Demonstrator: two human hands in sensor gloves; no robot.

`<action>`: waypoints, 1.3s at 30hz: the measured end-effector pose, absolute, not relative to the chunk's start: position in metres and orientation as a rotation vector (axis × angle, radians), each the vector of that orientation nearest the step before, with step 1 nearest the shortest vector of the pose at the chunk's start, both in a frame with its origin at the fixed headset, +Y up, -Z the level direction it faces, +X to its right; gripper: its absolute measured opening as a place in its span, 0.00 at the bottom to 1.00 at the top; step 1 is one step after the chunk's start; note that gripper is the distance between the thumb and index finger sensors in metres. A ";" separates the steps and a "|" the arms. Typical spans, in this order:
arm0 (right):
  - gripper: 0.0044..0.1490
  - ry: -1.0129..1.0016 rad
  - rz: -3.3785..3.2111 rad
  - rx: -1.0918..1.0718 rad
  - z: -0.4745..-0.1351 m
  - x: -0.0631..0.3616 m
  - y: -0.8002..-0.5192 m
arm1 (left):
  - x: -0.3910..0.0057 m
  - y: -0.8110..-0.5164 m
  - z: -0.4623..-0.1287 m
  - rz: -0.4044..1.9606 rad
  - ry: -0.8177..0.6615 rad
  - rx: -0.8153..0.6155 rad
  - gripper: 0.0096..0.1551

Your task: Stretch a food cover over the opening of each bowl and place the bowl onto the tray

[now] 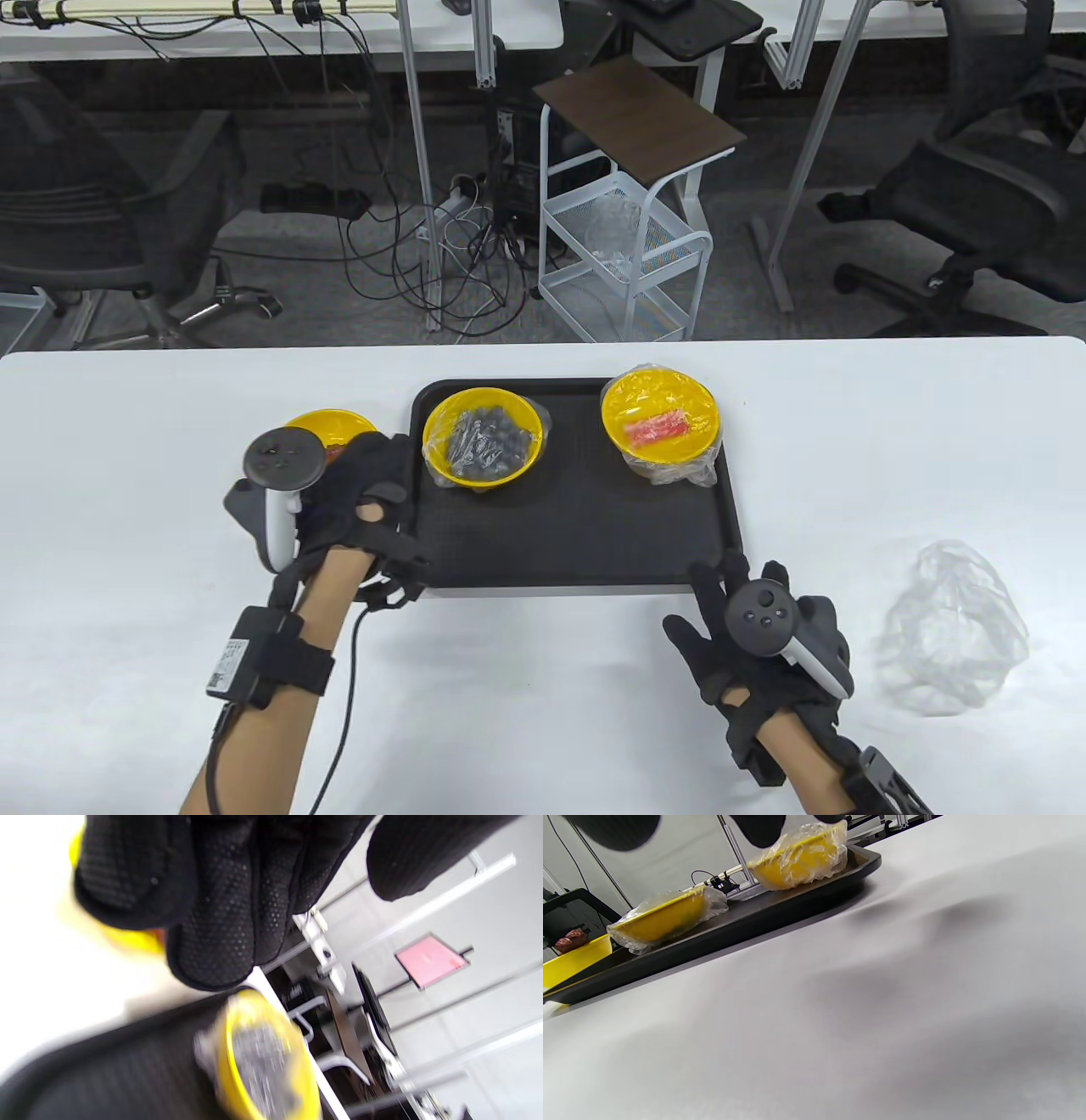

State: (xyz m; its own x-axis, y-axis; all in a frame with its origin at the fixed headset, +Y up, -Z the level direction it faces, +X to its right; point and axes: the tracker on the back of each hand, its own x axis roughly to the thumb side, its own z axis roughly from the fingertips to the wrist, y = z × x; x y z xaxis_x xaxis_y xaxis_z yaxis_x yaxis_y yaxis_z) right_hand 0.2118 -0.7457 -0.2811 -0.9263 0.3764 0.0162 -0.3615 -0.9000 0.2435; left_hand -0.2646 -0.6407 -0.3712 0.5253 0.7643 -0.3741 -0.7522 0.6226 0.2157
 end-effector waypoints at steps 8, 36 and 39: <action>0.57 0.320 2.734 0.071 -0.281 0.213 -0.745 | -0.356 -0.691 -0.380 0.521 0.822 0.031 0.45; 0.57 0.327 2.706 0.031 -0.283 0.219 -0.745 | -0.366 -0.736 -0.393 0.911 0.707 -0.098 0.30; 0.56 0.322 2.700 0.022 -0.284 0.222 -0.745 | -0.344 -0.714 -0.378 0.888 0.572 -0.135 0.30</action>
